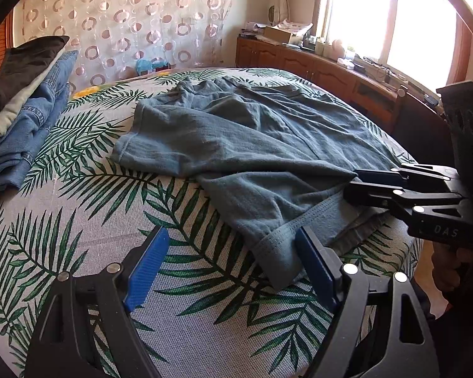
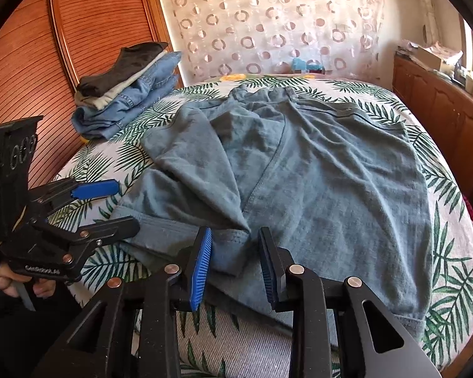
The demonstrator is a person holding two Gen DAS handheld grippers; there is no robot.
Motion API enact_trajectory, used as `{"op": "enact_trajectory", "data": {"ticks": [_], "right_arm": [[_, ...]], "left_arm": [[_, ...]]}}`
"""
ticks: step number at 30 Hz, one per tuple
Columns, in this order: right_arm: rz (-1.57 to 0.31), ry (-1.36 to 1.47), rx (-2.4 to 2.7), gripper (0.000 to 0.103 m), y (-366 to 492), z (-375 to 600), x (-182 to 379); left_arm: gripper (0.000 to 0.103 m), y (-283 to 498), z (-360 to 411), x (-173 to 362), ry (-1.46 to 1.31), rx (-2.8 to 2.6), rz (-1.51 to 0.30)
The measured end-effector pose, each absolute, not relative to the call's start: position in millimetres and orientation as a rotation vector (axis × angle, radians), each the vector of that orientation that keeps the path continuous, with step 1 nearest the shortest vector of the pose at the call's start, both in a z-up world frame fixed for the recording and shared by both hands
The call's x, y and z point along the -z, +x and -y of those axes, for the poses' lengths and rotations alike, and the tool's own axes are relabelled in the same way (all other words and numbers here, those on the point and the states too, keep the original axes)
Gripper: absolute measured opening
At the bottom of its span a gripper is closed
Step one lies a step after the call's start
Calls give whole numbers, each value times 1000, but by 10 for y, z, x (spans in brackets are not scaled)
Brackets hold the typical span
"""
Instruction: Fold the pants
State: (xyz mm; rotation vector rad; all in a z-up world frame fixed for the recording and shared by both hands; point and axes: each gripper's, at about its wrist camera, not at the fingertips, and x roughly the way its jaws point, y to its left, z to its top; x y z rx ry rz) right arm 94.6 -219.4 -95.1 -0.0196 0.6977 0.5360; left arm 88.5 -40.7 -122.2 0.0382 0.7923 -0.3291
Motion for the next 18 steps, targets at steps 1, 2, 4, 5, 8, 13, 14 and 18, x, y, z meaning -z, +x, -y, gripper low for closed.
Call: {"op": "enact_trajectory", "data": {"ticks": [1, 2, 4, 5, 8, 13, 14, 18], "right_arm": [[-699, -21, -536, 30, 959, 2175, 955], [-700, -22, -538, 30, 969, 2162, 956], [-702, -23, -544, 30, 981, 2137, 955], [-705, -22, -554, 30, 978, 2123, 954], [-694, -28, -564, 22, 957, 2098, 940], [-633, -20, -601, 9, 841, 2112, 810], [-615, -23, -600, 9, 809, 2111, 777], [-544, -20, -582, 8, 695, 2138, 660]], "left_arm": [[83, 885, 408, 1224, 38, 329, -793], [83, 882, 409, 1223, 39, 329, -792], [83, 882, 410, 1222, 39, 329, -792], [83, 881, 410, 1223, 40, 329, -792], [83, 883, 410, 1219, 38, 331, -796], [83, 907, 388, 1200, 8, 329, -809], [83, 908, 386, 1195, 2, 330, -809], [83, 878, 374, 1117, -12, 329, -782]]}}
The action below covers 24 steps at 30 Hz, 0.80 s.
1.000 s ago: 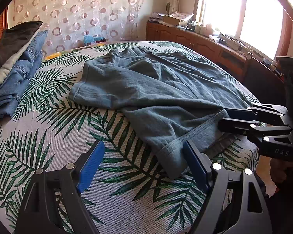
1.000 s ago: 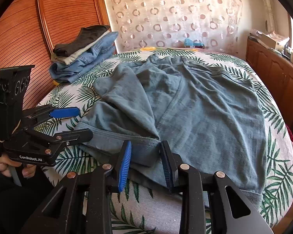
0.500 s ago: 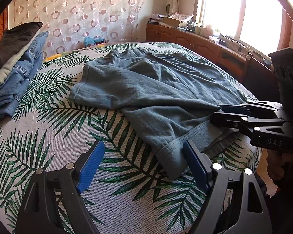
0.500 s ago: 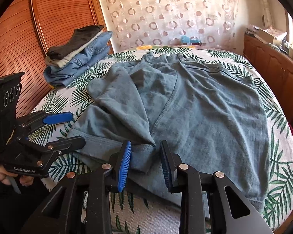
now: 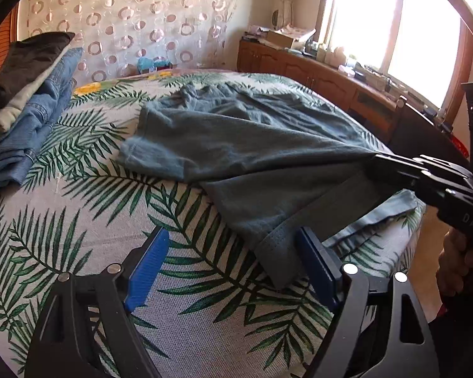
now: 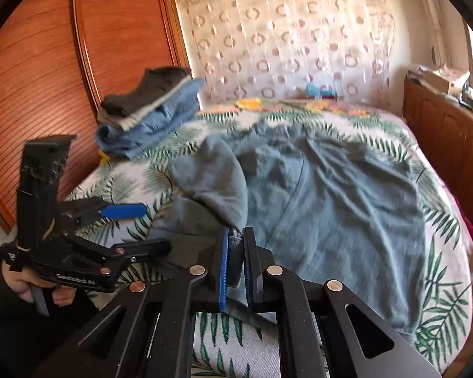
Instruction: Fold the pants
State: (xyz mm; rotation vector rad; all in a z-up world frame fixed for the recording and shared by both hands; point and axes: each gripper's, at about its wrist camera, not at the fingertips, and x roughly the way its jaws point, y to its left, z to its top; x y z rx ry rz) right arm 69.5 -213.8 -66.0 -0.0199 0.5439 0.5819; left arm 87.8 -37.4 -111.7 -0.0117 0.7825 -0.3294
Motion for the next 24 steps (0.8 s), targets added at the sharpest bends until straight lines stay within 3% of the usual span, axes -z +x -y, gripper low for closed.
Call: {"op": "enact_trajectory", "data": {"ticks": [24], "right_arm": [[-442, 7, -447, 8, 243, 2611, 512]], "left_arm": [[83, 1018, 689, 775, 42, 376, -720]]}}
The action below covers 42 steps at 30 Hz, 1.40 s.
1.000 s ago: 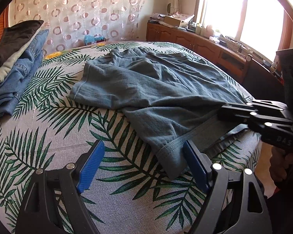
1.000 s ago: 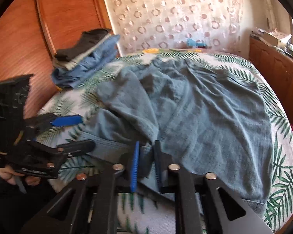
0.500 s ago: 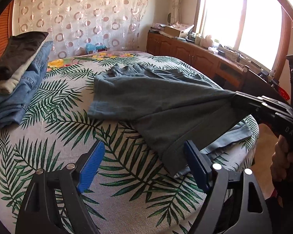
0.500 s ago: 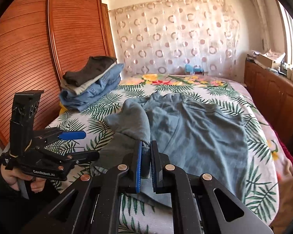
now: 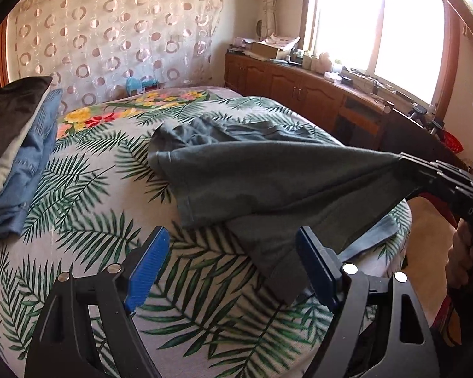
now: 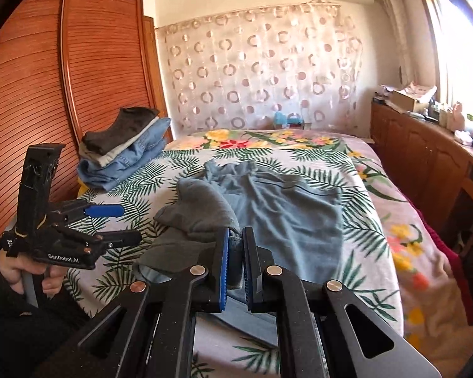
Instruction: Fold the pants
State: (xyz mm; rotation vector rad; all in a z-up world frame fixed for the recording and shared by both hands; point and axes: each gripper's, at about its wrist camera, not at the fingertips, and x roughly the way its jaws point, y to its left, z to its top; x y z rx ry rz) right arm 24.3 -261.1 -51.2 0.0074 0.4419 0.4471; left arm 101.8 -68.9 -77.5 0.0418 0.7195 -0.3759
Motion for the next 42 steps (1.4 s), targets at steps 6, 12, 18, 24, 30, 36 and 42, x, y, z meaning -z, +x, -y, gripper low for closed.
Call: {"op": "enact_trajectory", "data": {"ticks": [6, 12, 18, 24, 30, 36, 42], "right_arm": [[-439, 6, -420, 8, 199, 2637, 524], [-461, 22, -390, 8, 141, 2701, 573], [-502, 43, -352, 8, 138, 2758, 648], [-568, 38, -339, 8, 167, 2754, 733], [-617, 48, -325, 8, 232, 2800, 711], [-629, 72, -329, 8, 272, 2820, 649], [-621, 57, -327, 15, 242, 2816, 611]], "left_arm": [[83, 1019, 796, 778, 53, 390, -719], [83, 1035, 871, 860, 64, 391, -736], [83, 1051, 914, 938, 66, 391, -753], [83, 1061, 979, 1031, 80, 394, -773], [83, 1099, 1004, 1121, 86, 391, -795], [83, 1111, 1006, 1224, 83, 392, -825], [83, 1060, 953, 1156, 63, 386, -794]]}}
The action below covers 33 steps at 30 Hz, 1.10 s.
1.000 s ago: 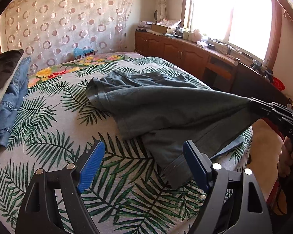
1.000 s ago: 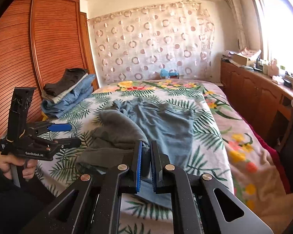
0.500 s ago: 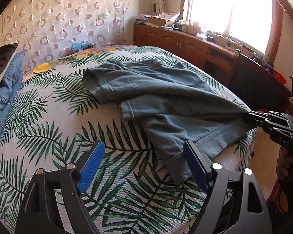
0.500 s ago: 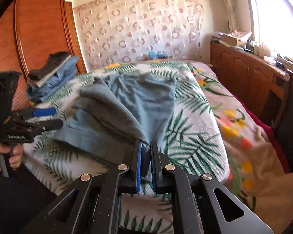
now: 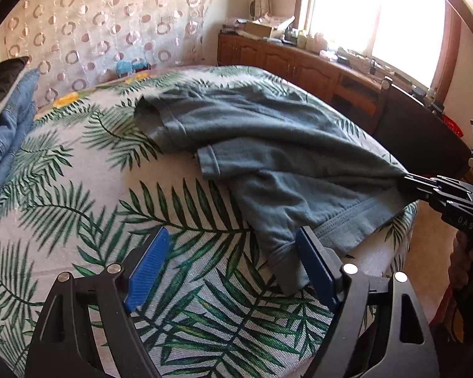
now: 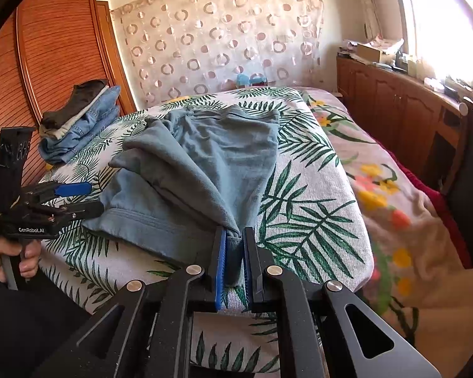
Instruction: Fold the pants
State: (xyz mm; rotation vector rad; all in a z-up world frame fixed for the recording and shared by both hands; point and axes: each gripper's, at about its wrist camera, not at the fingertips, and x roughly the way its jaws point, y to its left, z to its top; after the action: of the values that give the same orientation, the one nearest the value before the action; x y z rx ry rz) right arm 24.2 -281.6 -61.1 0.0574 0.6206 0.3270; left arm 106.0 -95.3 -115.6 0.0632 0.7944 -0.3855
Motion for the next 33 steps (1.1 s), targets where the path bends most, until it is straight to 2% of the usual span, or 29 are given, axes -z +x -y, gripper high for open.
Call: {"op": "enact_trajectory", "data": {"ticks": [6, 18, 22, 33], "right_arm": [[-568, 32, -324, 29, 147, 2776, 501], [-522, -10, -446, 33, 414, 2371, 383], [-544, -9, -530, 44, 597, 2236, 400], [-623, -124, -637, 46, 1049, 1839, 363]], "left_arm": [[83, 968, 748, 955, 21, 330, -722], [83, 898, 382, 721, -17, 237, -638], [83, 876, 298, 704, -17, 220, -627], [83, 845, 147, 720, -43, 187, -617]]}}
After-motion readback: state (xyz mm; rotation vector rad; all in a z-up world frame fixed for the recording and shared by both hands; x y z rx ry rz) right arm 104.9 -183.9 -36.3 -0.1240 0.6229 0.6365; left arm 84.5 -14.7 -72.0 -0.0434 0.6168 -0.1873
